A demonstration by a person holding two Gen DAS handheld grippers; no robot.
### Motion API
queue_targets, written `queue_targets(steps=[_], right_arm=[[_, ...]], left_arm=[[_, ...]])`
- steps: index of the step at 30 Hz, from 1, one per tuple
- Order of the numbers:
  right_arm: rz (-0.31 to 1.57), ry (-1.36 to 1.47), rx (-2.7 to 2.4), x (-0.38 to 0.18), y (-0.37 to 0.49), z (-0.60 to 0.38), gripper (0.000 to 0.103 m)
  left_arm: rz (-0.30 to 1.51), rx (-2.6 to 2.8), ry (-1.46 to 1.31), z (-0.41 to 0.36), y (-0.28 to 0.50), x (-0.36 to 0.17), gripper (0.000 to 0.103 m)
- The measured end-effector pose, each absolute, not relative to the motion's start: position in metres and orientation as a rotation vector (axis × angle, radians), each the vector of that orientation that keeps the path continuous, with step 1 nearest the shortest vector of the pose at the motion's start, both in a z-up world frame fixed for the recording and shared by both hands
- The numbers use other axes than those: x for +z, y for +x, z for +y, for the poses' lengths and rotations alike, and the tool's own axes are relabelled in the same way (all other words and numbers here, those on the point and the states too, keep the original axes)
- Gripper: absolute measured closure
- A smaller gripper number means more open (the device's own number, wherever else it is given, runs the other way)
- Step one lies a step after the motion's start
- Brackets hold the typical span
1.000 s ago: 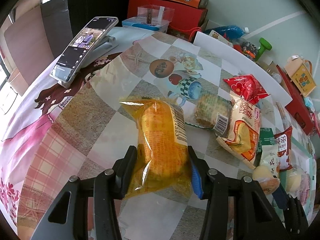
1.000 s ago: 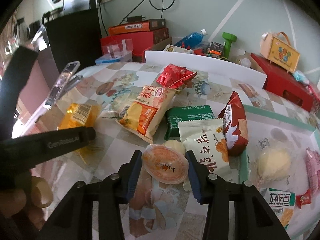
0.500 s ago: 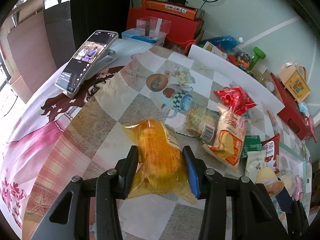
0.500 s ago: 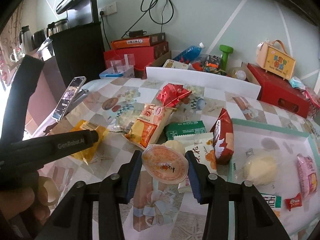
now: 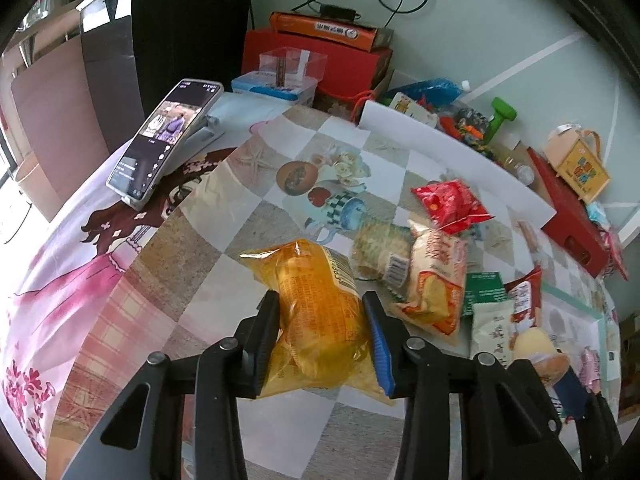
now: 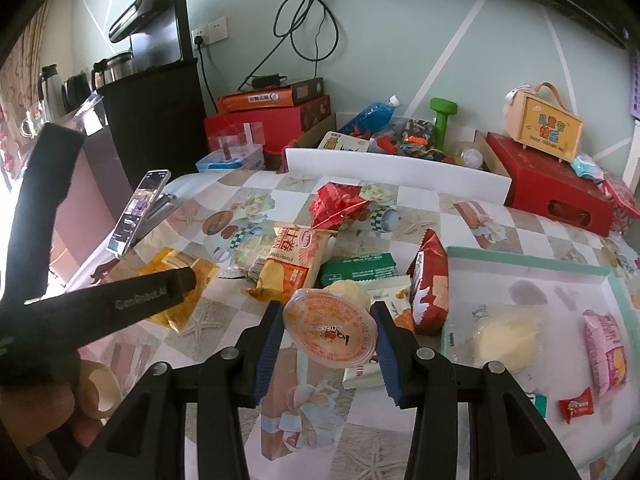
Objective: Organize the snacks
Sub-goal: 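Carry yellow bread bag into tray with left gripper while right gripper carries cake there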
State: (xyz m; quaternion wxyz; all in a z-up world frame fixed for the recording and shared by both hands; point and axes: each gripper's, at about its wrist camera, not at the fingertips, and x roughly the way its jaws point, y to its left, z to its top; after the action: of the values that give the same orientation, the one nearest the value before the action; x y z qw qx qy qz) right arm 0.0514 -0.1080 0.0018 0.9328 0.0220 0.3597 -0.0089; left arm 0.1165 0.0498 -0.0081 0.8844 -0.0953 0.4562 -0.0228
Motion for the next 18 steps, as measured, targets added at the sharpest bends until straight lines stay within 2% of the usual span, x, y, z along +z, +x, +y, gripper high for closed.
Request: queue_targets(steps=[11,18], right_arm=[[0.687,0.058,-0.035,0.022,0.041,-0.123,0.056],[0.647,0.056,-0.105,0.037,0.029,-0.155,0.056]], left_arm=[[0.862,-0.120,-0.214,0.036,0.105,0.022,0.060],[0.809,-0.240,-0.208,0.000,0.098,0.039,0.060]])
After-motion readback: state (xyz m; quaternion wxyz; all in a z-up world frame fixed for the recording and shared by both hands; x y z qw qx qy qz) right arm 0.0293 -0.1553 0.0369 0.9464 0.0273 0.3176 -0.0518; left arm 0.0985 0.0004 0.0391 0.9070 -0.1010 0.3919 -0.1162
